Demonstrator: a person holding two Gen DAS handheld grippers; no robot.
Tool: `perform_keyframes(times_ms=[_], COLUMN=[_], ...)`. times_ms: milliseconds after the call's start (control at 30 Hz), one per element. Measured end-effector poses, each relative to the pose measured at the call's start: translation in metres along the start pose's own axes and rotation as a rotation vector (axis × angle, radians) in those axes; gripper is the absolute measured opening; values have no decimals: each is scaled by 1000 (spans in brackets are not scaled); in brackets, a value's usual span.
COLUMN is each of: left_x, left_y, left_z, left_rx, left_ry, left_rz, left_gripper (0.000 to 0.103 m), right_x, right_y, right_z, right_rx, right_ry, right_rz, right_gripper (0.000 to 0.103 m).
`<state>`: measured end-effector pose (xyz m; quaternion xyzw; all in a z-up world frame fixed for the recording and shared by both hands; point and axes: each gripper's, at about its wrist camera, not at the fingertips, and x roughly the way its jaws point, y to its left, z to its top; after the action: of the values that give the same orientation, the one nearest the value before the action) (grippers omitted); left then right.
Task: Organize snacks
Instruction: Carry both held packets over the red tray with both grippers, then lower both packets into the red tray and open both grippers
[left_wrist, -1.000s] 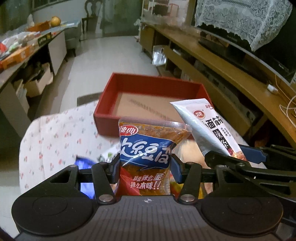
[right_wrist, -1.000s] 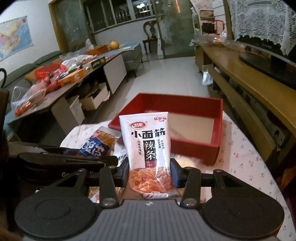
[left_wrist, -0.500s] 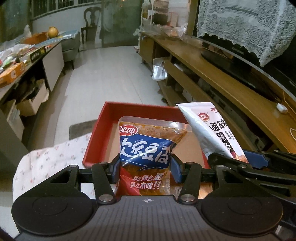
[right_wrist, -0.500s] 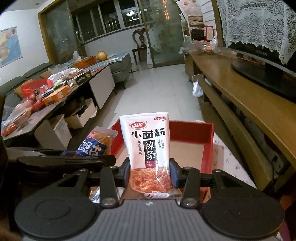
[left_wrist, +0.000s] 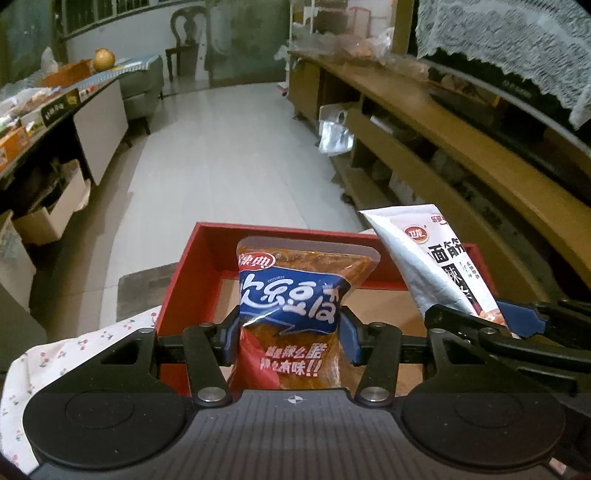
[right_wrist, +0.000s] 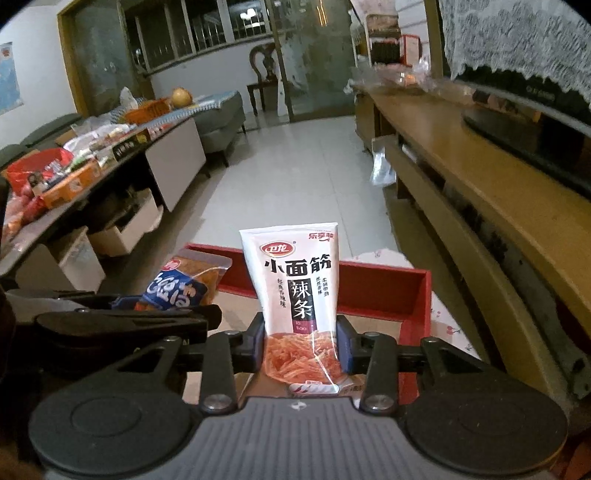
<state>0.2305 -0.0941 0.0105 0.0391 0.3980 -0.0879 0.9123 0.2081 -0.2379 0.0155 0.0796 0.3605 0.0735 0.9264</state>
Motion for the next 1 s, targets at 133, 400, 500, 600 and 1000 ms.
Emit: perform_keyframes(times_ms=[133,400,500,600,1000], left_x=[24,54,58,58,49], left_y=[7,15,16,16,15], left_z=[-5,-18,-21,-22,-19], left_rx=[-31,-47,-34,-18,-21], left_ry=[42,106,114,114,106], left_rz=[-10,10,29,42,60], left_gripper=[58,59,61,62,75], right_x=[23,55,62,65,52], right_y=[-4,-4,-6,-5,-3], right_z=[-3,-16,-18,-23,-20], right_rx=[-1,-28,-25,-40,-19], right_ry=[33,91,112,132,168], right_rz=[-5,-15,-4,-7,-44], right_gripper=[55,55,55,55,59])
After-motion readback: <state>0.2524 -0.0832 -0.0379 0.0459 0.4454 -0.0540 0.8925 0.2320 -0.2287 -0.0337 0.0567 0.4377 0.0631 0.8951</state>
